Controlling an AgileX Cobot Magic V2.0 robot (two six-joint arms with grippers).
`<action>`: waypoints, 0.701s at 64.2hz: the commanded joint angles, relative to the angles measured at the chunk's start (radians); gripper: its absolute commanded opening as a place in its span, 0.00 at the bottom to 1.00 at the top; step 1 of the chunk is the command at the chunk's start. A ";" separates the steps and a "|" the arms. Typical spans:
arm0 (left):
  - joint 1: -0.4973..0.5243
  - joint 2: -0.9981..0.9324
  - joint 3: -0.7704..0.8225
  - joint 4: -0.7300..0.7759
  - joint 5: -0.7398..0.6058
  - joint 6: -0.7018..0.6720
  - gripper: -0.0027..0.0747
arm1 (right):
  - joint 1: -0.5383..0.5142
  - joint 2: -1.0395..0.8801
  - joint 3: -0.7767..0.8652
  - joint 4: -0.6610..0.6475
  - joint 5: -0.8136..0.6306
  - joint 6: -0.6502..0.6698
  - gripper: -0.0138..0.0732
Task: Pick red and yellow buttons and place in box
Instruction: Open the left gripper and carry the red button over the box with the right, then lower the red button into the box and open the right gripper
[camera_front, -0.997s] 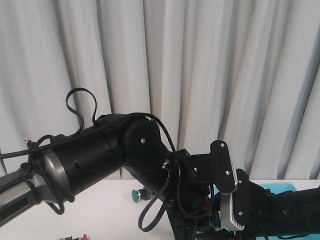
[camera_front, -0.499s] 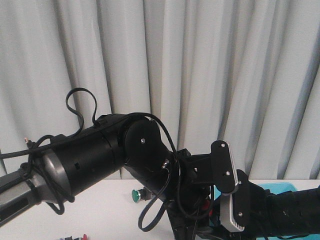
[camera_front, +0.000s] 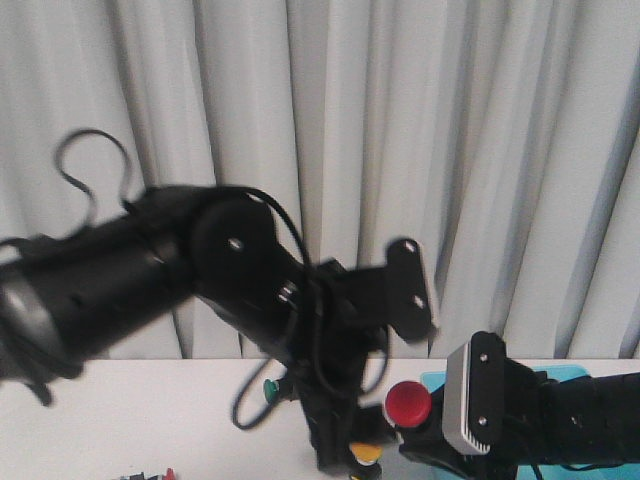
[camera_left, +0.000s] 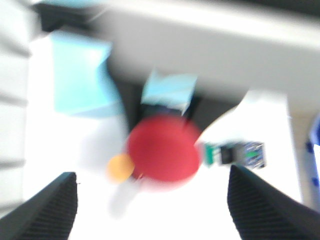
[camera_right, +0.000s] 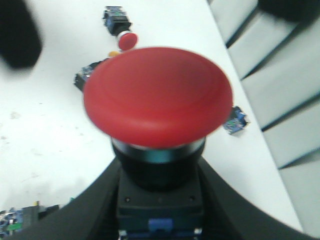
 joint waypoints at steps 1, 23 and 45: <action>0.046 -0.088 -0.027 0.026 -0.036 -0.069 0.78 | -0.002 -0.063 -0.032 0.016 -0.072 0.080 0.41; 0.196 -0.104 -0.027 0.044 -0.034 -0.309 0.75 | -0.003 -0.070 -0.032 -0.249 -0.380 0.997 0.41; 0.194 -0.102 -0.027 0.042 -0.034 -0.309 0.75 | -0.185 -0.028 -0.032 -0.832 -0.125 1.668 0.41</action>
